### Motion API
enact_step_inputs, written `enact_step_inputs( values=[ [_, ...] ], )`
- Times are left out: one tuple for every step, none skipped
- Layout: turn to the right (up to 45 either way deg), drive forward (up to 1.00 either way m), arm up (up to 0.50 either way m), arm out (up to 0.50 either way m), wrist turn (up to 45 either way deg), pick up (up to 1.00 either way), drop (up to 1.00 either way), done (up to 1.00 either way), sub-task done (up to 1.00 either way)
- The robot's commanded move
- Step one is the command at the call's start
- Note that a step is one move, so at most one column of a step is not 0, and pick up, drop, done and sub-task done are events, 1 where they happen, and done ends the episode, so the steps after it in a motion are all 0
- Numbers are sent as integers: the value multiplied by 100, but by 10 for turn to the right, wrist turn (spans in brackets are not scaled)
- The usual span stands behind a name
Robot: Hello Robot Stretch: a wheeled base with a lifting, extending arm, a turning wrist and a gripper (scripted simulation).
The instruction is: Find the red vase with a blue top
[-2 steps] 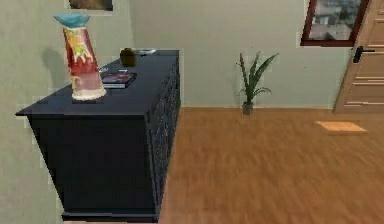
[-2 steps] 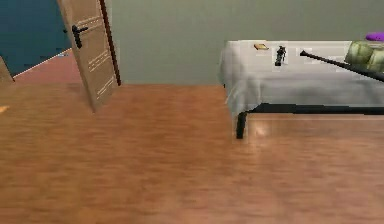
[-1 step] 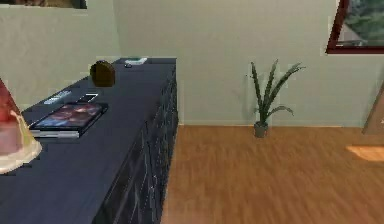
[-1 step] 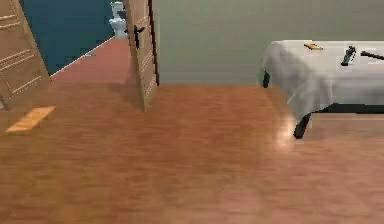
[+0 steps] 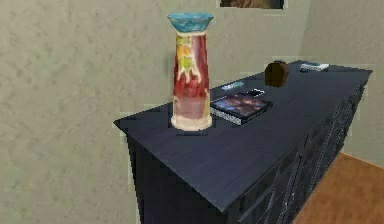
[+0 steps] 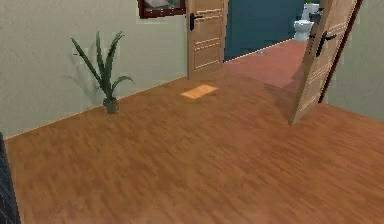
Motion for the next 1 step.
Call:
enact_step_inputs(
  values=[
    [0,0,0,0,0,0,0,100,0]
  ],
)
